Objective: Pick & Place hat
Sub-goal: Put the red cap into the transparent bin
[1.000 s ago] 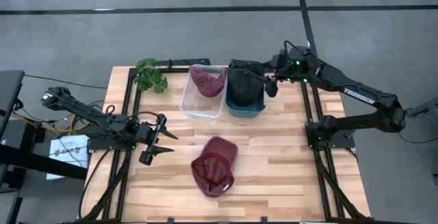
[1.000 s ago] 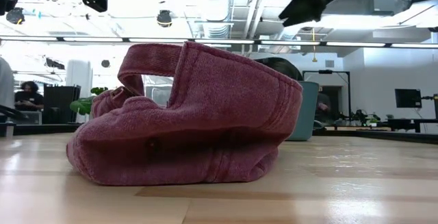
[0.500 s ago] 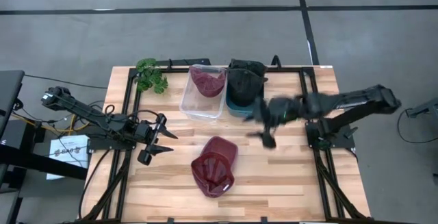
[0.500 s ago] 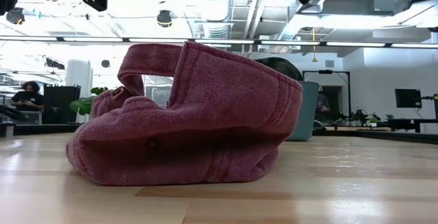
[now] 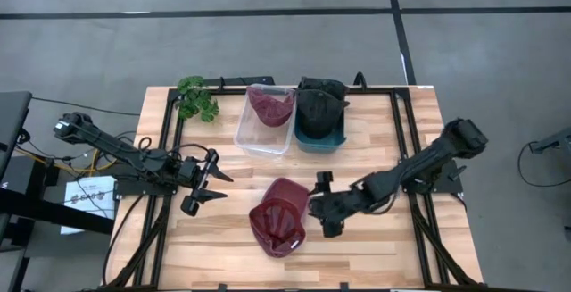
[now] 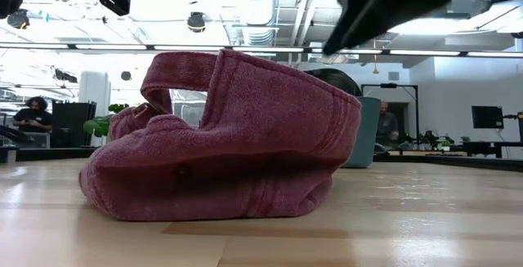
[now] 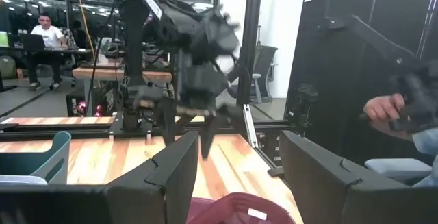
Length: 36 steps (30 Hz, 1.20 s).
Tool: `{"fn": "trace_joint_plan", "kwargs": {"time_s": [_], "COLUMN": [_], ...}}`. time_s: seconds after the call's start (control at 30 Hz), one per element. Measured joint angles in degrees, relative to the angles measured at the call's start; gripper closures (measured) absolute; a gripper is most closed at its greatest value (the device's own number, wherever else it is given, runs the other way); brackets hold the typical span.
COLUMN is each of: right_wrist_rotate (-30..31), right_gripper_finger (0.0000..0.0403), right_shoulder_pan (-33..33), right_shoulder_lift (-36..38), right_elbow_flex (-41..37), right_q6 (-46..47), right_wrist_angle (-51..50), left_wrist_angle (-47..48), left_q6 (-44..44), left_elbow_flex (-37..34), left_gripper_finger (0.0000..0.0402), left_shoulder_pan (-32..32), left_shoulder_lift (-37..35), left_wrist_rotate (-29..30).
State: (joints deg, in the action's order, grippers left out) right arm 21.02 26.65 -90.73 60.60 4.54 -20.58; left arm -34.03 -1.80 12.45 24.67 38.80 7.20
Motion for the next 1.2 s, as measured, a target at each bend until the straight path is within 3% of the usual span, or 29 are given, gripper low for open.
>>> {"fn": "trace_joint_plan", "kwargs": {"time_s": [0.33, 0.67, 0.77, 0.93, 1.2], "right_wrist_rotate": [-0.05, -0.31, -0.32, -1.26, 0.03], "right_gripper_finger": [0.0143, 0.0152, 0.0198, 0.0368, 0.0395], "right_shoulder_pan": [0.11, -0.87, -1.62, -1.61, 0.04], "right_shoulder_lift": [-11.55, -16.51, -16.35, -16.18, -15.57], "right_elbow_flex": [0.0, 2.12, 2.14, 2.19, 2.19], "right_q6": [-1.44, -2.03, -0.04, -0.46, 1.27], "right_wrist_angle": [2.89, 7.61, 6.84, 6.91, 13.7], "left_wrist_angle": [-0.91, -0.99, -1.01, -1.0, -0.98], "left_q6": [0.17, 0.22, 0.22, 0.22, 0.23], "left_elbow_flex": [0.0, 0.0, 0.0, 0.0, 0.0], "left_gripper_finger": [0.0197, 0.0197, 0.0197, 0.0197, 0.0197], "left_shoulder_pan": [-0.02, -0.02, -0.02, -0.02, -0.02], "left_shoulder_lift": [0.36, 0.36, 0.36, 0.36, 0.36], "left_wrist_rotate": [0.04, 0.02, 0.02, 0.05, 0.05]}}
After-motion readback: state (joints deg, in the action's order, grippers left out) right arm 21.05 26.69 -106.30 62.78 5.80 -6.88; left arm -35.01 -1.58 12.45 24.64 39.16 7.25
